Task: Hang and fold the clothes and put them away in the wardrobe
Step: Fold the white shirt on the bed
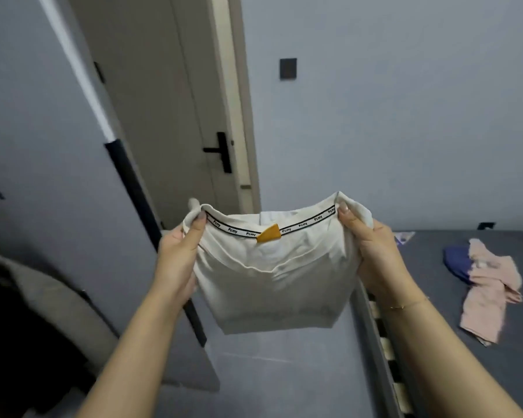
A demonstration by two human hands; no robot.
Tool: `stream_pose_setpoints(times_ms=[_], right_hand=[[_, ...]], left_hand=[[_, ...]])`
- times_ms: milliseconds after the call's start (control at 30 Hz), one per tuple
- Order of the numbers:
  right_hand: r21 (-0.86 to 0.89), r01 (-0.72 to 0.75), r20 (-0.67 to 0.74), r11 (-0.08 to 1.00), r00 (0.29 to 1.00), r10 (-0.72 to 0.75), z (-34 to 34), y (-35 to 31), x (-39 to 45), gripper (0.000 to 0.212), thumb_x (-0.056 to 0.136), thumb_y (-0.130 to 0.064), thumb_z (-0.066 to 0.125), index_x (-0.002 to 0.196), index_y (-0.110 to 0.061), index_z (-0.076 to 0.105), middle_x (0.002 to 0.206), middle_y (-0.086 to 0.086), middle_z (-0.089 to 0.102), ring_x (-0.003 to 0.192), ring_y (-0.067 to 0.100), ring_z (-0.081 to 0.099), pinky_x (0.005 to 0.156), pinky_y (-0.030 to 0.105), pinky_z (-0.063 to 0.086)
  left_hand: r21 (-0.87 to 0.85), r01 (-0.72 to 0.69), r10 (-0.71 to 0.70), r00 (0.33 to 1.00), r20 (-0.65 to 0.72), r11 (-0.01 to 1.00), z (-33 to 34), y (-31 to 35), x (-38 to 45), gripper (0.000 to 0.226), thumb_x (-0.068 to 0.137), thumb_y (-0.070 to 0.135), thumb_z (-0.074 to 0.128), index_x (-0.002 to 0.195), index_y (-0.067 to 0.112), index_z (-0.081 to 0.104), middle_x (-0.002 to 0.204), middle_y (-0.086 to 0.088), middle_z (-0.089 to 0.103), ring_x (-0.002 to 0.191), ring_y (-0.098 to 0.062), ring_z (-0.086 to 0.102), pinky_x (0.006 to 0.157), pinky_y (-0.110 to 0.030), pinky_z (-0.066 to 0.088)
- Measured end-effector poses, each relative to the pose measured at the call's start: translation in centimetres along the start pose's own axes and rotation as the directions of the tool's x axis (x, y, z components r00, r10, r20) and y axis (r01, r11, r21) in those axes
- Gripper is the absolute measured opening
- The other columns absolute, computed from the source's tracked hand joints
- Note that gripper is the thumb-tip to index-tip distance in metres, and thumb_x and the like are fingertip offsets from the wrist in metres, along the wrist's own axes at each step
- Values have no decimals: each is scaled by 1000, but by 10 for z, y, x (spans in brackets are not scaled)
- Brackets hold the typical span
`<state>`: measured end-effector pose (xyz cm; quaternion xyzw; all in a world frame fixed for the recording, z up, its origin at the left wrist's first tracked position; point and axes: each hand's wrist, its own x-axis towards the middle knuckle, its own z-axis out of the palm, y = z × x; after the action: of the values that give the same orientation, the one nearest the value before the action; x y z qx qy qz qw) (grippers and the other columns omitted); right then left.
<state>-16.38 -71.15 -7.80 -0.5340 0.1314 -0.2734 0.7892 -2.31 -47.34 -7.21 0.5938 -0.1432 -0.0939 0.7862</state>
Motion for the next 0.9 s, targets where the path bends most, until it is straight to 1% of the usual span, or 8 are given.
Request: stream_pose_setpoints(times_ms=[100, 167, 367, 567, 633, 700, 800, 900], right_hand=[[12, -26, 165, 1000, 986, 23, 84, 0, 21, 39, 81, -43, 77, 112, -19, 73, 107, 9, 74, 100, 22, 71, 74, 27, 56], [29, -34, 270, 999, 963, 25, 138, 0, 31, 38, 81, -40, 77, 109, -16, 74, 105, 11, 74, 97, 22, 71, 70, 24, 56], [101, -75, 581, 992, 814, 3, 279, -4, 46, 33, 83, -38, 75, 107, -15, 75, 108, 10, 74, 100, 22, 71, 74, 28, 57], [145, -155, 807, 977, 590, -27, 392, -12, 55, 33, 82, -42, 75, 104, -17, 76, 106, 9, 74, 99, 22, 71, 74, 27, 58], [167, -170, 833, 971, 551, -46, 420, -16, 57, 31, 82, -42, 74, 102, -17, 77, 104, 9, 75, 98, 21, 72, 71, 27, 57], [190, -196, 870, 962, 487, -72, 451, -21, 57, 29, 84, -40, 74, 102, -17, 76, 104, 9, 75, 97, 21, 72, 71, 27, 58], [194, -224, 897, 955, 435, -81, 496, -27, 58, 27, 86, -36, 73, 101, -14, 76, 101, 9, 75, 92, 22, 73, 68, 28, 58], [186, -243, 909, 952, 410, -73, 541, -29, 62, 31, 85, -35, 73, 101, -8, 74, 98, 11, 75, 89, 23, 73, 69, 30, 59]], left_hand=[[34, -132, 136, 979, -150, 991, -61, 57, -5, 22, 78, 42, 70, 86, 24, 80, 96, -4, 76, 91, -14, 72, 75, -23, 56], [66, -204, 214, 943, -256, 977, -96, 92, -11, 20, 77, 39, 71, 83, 23, 80, 93, -5, 76, 87, -15, 72, 72, -23, 56], [203, -355, 409, 785, -466, 912, -174, 183, -34, 17, 78, 37, 72, 86, 25, 80, 96, -5, 76, 90, -14, 72, 69, -21, 56], [379, -306, 488, 543, -683, 873, -223, 260, -57, 30, 86, 39, 70, 92, 9, 74, 94, -9, 76, 87, -21, 73, 70, -30, 58], [411, -288, 502, 489, -713, 865, -231, 279, -63, 28, 87, 38, 69, 91, 11, 74, 91, -8, 76, 85, -21, 74, 65, -28, 58], [453, -276, 530, 399, -749, 848, -238, 298, -68, 29, 87, 39, 69, 94, 11, 73, 91, -6, 76, 85, -20, 74, 69, -30, 57], [481, -249, 539, 301, -787, 841, -250, 322, -75, 33, 86, 40, 70, 93, 9, 72, 90, -7, 76, 84, -22, 73, 75, -35, 57], [514, -205, 552, 246, -797, 833, -264, 343, -76, 30, 86, 41, 70, 84, 11, 71, 84, -5, 76, 75, -19, 73, 67, -32, 57]])
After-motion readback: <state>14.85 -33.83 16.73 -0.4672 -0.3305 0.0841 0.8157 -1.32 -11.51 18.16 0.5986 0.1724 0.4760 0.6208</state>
